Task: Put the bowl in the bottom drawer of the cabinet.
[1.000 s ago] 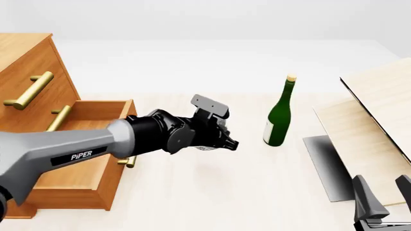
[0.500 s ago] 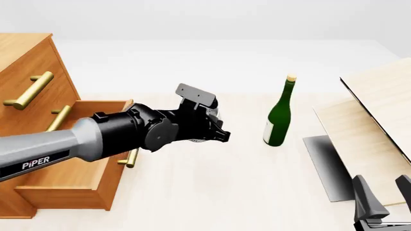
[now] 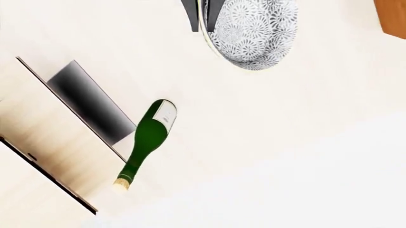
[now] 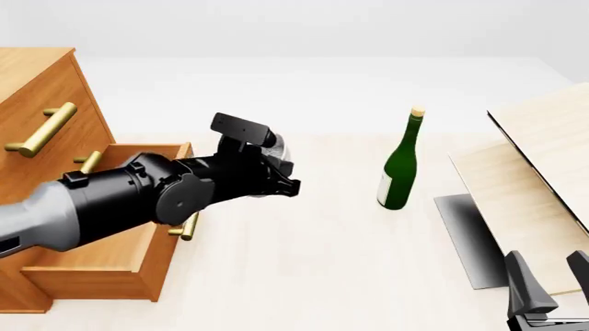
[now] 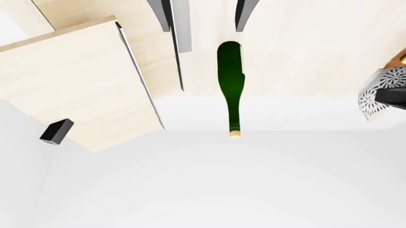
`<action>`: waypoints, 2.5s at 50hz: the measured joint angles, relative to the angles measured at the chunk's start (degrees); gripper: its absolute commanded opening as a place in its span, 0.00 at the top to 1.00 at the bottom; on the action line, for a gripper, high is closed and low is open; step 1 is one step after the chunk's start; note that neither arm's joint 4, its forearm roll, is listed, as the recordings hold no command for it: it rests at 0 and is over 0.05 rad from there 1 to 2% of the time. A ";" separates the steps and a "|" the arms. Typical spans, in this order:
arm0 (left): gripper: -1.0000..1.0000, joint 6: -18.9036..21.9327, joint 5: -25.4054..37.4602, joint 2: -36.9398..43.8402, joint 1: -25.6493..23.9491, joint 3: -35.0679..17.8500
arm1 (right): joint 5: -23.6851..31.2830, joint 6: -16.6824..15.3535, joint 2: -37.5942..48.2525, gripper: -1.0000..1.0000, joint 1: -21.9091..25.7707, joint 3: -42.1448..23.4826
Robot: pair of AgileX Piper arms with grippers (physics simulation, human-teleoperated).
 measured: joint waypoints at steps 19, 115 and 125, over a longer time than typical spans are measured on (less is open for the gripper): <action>1.00 -0.78 -1.05 -6.16 3.23 4.63 | 0.00 0.00 0.00 0.00 0.00 0.00; 1.00 -0.79 1.48 -23.66 25.37 17.12 | 0.00 -0.01 0.00 0.00 0.00 0.00; 1.00 -1.36 -0.11 -23.64 26.53 19.25 | 0.00 -0.01 0.00 0.00 0.00 0.00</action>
